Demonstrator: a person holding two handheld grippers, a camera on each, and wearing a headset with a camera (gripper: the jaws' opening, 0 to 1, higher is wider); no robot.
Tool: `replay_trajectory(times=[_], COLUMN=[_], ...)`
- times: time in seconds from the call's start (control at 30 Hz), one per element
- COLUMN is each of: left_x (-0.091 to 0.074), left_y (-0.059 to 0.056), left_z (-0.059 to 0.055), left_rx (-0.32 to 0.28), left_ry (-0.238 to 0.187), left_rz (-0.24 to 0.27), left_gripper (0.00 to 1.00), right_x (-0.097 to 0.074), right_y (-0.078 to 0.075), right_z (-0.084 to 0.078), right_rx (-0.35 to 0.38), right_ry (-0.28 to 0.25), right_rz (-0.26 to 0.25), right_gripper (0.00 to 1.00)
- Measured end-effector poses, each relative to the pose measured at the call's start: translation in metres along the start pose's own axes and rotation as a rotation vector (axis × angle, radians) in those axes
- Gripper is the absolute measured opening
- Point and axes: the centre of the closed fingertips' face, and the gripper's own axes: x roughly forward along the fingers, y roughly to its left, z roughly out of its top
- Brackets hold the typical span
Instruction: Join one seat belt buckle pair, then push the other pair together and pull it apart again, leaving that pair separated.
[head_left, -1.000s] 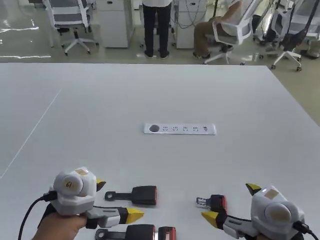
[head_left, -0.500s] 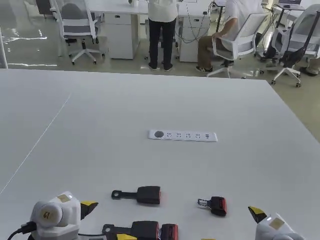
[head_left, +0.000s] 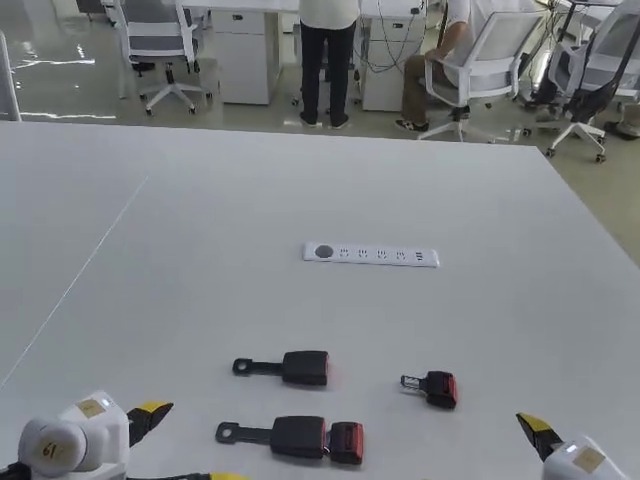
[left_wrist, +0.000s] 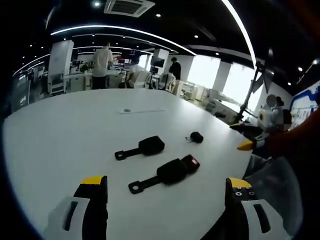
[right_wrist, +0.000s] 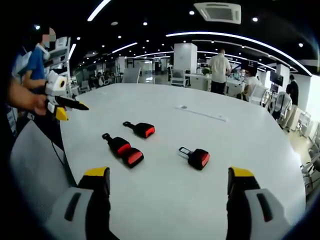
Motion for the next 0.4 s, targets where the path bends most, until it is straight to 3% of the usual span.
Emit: replay_trajectory(times=[0.4], left_x=[-0.007], left_y=[0.003], left_z=[-0.003], left_rx=[-0.001], left_ry=[0.002], left_rz=[0.014], left_gripper=[1.00], right_x=[-0.010], right_y=[0.003], right_z=[-0.011], right_rx=[0.012], right_ry=[0.019], right_rz=[-0.019], right_gripper=[1.00])
